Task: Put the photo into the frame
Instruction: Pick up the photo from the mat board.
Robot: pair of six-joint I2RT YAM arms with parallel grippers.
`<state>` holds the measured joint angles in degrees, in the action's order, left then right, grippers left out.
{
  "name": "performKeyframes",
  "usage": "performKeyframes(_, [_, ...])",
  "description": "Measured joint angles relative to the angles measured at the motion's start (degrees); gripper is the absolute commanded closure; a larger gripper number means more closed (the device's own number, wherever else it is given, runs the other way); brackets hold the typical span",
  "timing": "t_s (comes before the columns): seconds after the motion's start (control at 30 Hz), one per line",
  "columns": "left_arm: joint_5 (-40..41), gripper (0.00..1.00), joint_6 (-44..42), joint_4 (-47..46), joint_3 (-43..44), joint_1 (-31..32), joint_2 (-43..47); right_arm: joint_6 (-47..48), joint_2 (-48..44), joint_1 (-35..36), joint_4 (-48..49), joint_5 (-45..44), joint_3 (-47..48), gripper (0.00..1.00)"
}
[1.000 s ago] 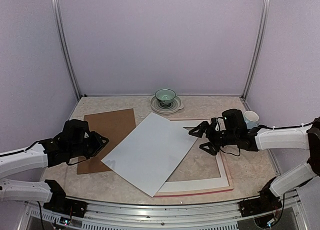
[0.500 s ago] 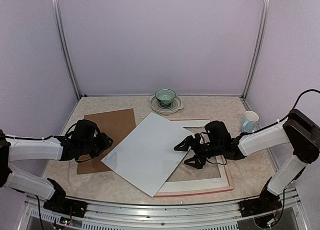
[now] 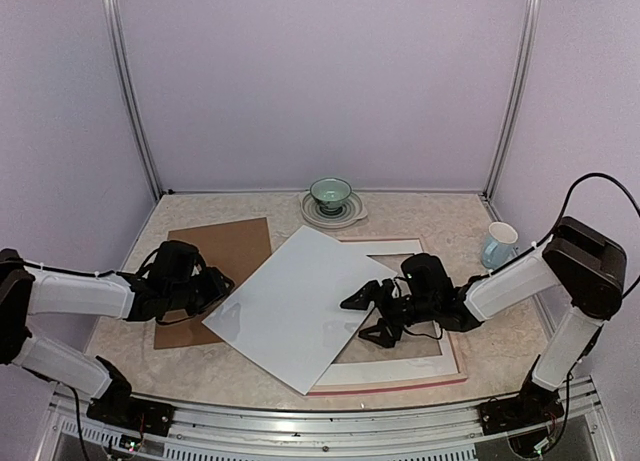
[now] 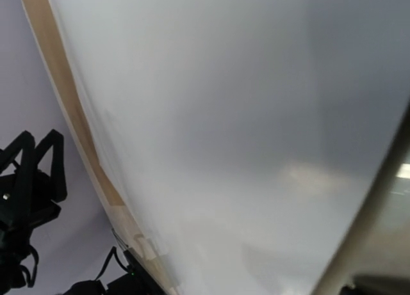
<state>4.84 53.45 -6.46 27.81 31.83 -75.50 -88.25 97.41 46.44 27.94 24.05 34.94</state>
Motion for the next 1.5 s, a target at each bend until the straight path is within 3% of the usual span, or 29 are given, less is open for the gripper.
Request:
performKeyframes(0.53, [-3.19, 0.50, 0.02, -3.34, -2.64, 0.13, 0.02, -1.55, 2.45, 2.05, 4.98, -4.81, 1.75, 0.16])
performKeyframes(0.63, [-3.54, 0.50, 0.04, -3.78, -2.95, 0.15, 0.02, -1.38, 2.45, 2.19, 6.01, -5.73, 1.73, 0.27])
performKeyframes(0.97, [-4.11, 0.50, 0.07, -4.68, -3.39, 0.39, 0.02, -0.98, 4.63, 2.21, 14.75, -7.37, -0.44, 0.49])
performKeyframes(1.13, [-4.20, 0.50, 0.07, -4.68, -3.39, 0.39, 0.00, -1.46, 8.55, 2.25, 21.42, -7.87, -1.57, 0.80])
performKeyframes(1.23, [-4.22, 0.50, 0.07, -4.68, -3.39, 0.39, -0.02, -2.14, 9.97, 2.34, 24.87, -7.98, -2.71, 0.90])
performKeyframes(1.5, [-4.70, 0.50, 0.07, -4.68, -3.37, 0.39, -0.07, -1.97, 8.33, 2.32, 26.01, -7.39, -3.56, 1.00])
